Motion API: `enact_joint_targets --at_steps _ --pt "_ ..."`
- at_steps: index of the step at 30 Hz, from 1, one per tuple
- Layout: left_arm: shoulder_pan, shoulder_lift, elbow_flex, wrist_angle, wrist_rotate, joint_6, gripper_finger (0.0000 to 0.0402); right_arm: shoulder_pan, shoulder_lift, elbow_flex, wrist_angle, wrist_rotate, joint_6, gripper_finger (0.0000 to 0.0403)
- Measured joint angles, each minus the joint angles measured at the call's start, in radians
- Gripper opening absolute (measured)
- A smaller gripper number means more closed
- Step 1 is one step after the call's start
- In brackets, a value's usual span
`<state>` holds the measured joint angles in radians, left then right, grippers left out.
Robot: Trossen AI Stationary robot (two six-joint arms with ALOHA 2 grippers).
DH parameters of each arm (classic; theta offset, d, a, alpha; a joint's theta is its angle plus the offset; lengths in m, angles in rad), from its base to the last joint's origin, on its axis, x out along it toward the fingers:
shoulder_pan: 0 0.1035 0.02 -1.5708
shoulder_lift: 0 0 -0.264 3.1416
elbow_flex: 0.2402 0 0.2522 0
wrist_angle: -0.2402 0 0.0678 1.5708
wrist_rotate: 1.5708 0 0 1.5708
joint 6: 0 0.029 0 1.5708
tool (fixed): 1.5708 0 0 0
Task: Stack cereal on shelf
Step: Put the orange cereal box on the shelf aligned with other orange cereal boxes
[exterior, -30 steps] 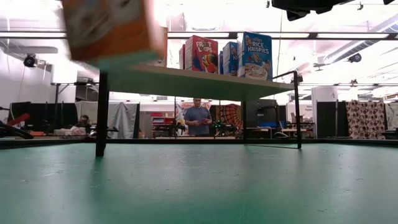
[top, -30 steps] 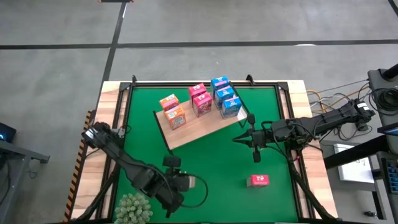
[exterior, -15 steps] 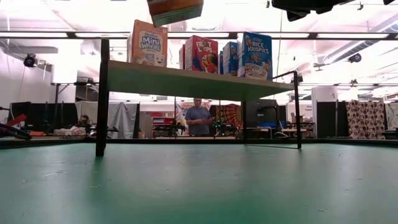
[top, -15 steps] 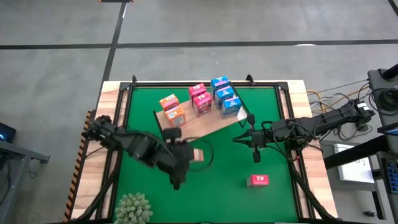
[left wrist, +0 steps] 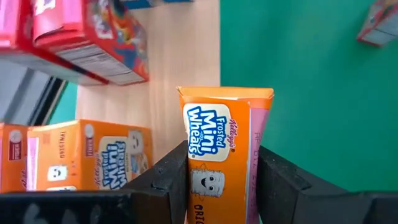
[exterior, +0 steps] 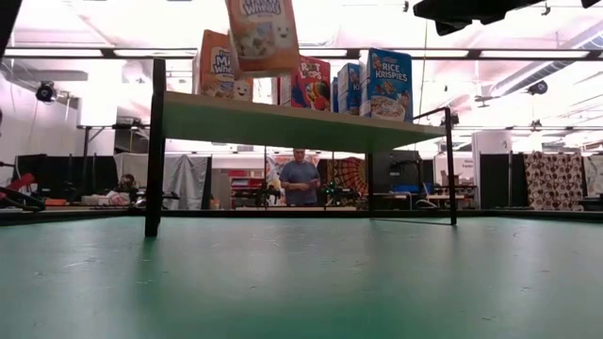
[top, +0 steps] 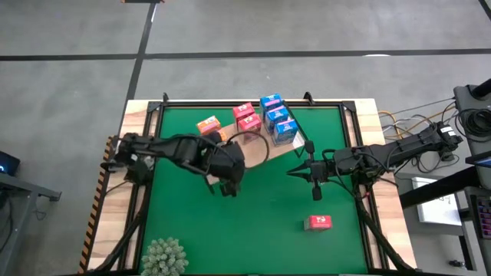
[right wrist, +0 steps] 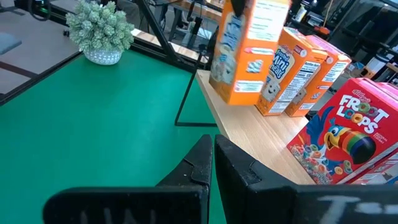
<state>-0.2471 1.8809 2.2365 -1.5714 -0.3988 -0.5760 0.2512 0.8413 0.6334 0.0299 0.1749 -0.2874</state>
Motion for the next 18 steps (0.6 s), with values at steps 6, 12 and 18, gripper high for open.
enact_joint_targets --at_steps 6,12,18 --pt "0.027 0.0 -0.023 0.0 0.081 -0.014 0.0128 0.0 0.0 0.0 -0.009 0.0 0.0 0.0009" --pt "0.033 -0.005 -0.068 0.0 0.103 -0.036 0.0128 0.0 0.0 0.0 -0.018 0.0 0.0 0.0009" --pt "0.034 -0.007 -0.085 0.0 0.102 -0.036 0.0128 0.0 0.0 0.0 -0.018 0.0 0.0 0.0009"
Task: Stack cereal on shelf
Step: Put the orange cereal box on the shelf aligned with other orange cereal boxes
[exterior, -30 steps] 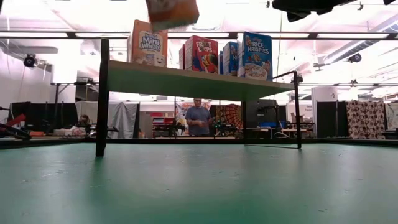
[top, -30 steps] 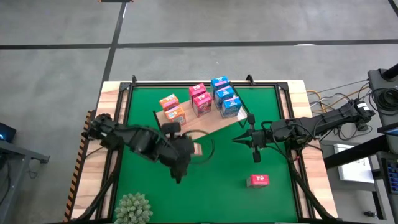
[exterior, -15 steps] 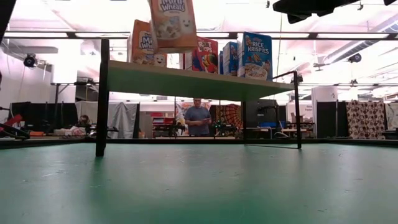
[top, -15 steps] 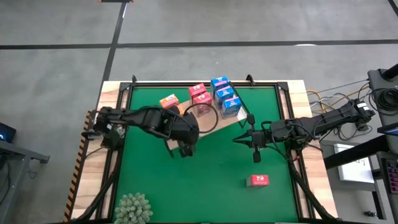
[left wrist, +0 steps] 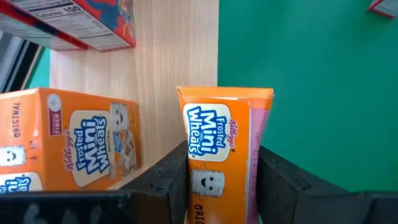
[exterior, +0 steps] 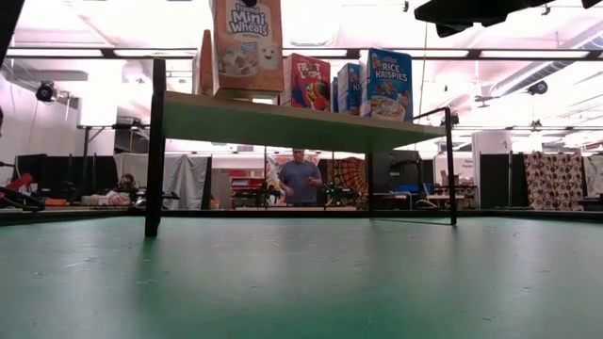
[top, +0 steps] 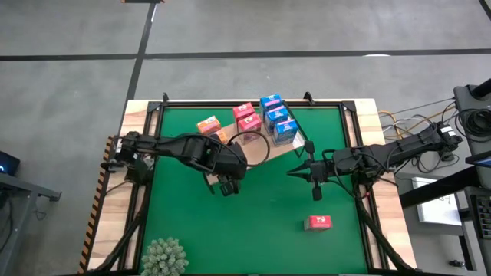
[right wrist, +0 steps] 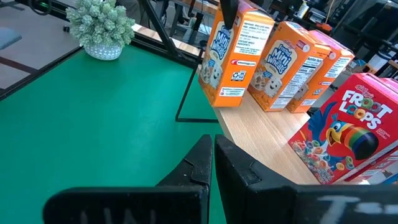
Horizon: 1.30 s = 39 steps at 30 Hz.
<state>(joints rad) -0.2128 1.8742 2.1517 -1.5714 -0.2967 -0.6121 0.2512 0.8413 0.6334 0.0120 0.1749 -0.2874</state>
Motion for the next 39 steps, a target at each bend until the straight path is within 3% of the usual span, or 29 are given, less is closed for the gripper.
enact_joint_targets --at_steps 26,39 --pt "0.04 -0.007 -0.008 0.0 -0.01 0.029 0.013 0.0 0.0 0.0 0.0 0.0 0.0 0.0009" --pt "0.041 -0.007 -0.008 0.0 -0.036 0.06 0.0181 0.0 0.0 0.0 0.0 0.0 -0.001 0.0009"
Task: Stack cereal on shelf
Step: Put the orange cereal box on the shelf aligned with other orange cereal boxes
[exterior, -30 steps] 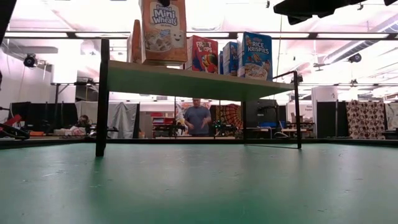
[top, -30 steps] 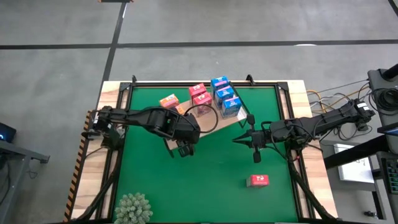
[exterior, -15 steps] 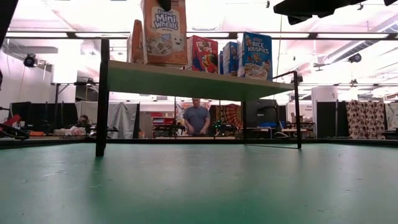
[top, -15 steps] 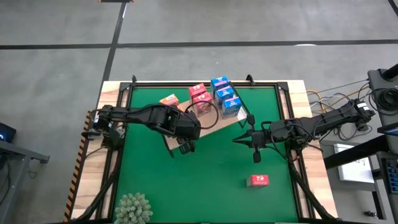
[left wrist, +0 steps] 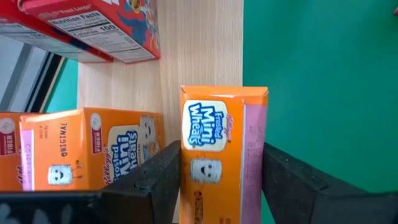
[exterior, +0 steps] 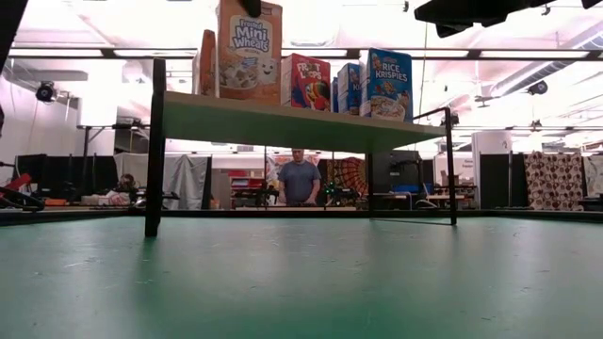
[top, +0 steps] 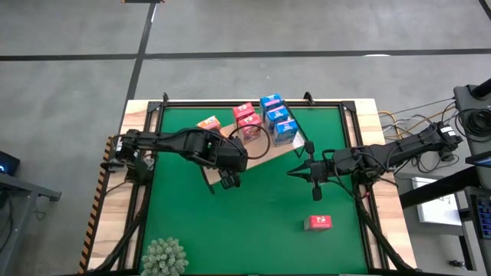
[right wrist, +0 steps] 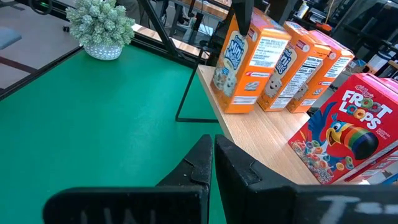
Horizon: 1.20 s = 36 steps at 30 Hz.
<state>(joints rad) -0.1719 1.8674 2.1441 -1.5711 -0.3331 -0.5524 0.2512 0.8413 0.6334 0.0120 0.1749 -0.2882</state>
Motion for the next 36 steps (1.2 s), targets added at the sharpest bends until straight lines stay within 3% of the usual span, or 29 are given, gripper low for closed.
enact_joint_targets --at_steps 28,36 --pt "-0.003 -0.004 0.004 0.0 0.001 0.072 0.0187 0.0 0.0 0.0 0.0 0.0 -0.002 0.0009" --pt "-0.003 -0.004 0.004 0.0 -0.029 0.079 0.021 0.0 0.0 0.0 0.0 0.0 -0.002 0.0009"
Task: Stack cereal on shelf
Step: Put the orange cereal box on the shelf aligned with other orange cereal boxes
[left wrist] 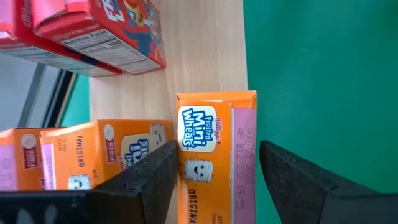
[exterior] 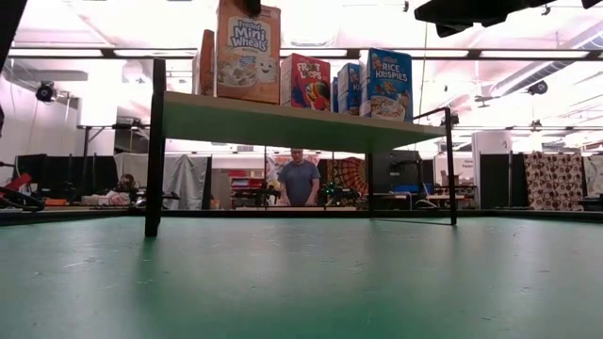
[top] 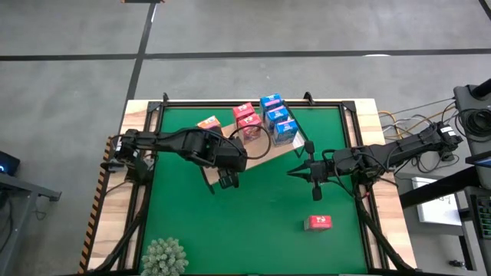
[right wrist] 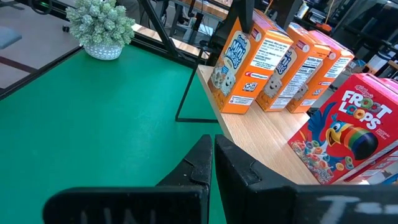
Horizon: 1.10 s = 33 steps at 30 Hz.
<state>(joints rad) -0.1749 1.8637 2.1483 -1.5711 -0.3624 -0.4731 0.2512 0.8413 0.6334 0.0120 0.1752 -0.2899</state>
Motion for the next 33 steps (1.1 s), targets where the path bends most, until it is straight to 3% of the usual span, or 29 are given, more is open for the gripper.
enact_joint_targets --at_steps 24,33 --pt "-0.023 -0.016 0.002 0.0 -0.021 0.058 0.0222 0.0 0.0 0.0 0.0 0.0 0.002 0.0009" --pt "-0.035 -0.018 0.091 0.0 -0.034 0.114 0.0221 0.0 0.0 0.0 0.0 0.0 0.015 0.0009"
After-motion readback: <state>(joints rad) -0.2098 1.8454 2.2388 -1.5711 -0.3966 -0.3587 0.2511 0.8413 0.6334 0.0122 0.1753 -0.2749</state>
